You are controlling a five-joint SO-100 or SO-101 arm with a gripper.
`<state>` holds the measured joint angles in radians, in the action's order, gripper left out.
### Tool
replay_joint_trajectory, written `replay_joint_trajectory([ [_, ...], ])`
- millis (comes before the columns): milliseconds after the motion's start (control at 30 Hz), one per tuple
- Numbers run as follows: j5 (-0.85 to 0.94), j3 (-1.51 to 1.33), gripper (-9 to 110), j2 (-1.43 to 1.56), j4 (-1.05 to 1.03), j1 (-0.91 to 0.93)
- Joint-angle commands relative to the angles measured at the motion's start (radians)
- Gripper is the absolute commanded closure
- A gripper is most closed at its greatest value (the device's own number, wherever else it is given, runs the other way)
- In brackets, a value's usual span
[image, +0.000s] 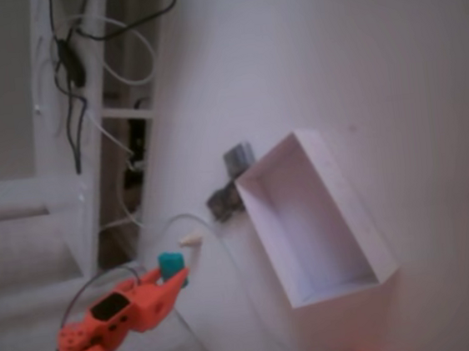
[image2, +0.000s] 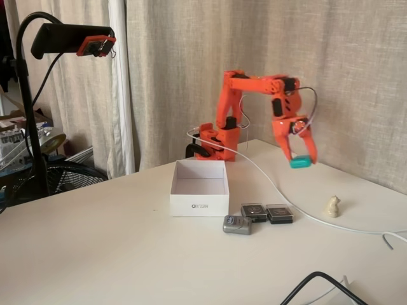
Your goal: Grasp the green cube and put it in the bin.
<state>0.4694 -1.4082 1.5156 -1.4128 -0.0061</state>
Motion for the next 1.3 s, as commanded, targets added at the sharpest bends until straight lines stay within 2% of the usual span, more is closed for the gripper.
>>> replay_joint_trajectory([
  [0, 0.000, -0.133, 110, 0.175, 0.038, 0.132],
  [367, 0.100, -0.541, 110, 0.420, 0.094, 0.538],
  [800, 0.140, -0.787, 109, 0.434, 0.407, 0.744],
  [867, 0.144, -0.793, 101, 0.434, 0.431, 0.749],
  [933, 0.153, -0.793, 99, 0.433, 0.433, 0.750],
  [1033, 0.155, -0.801, 89, 0.426, 0.442, 0.752],
  [1100, 0.155, -0.804, 71, 0.417, 0.463, 0.753],
  [1267, 0.155, -0.805, 67, 0.405, 0.494, 0.749],
])
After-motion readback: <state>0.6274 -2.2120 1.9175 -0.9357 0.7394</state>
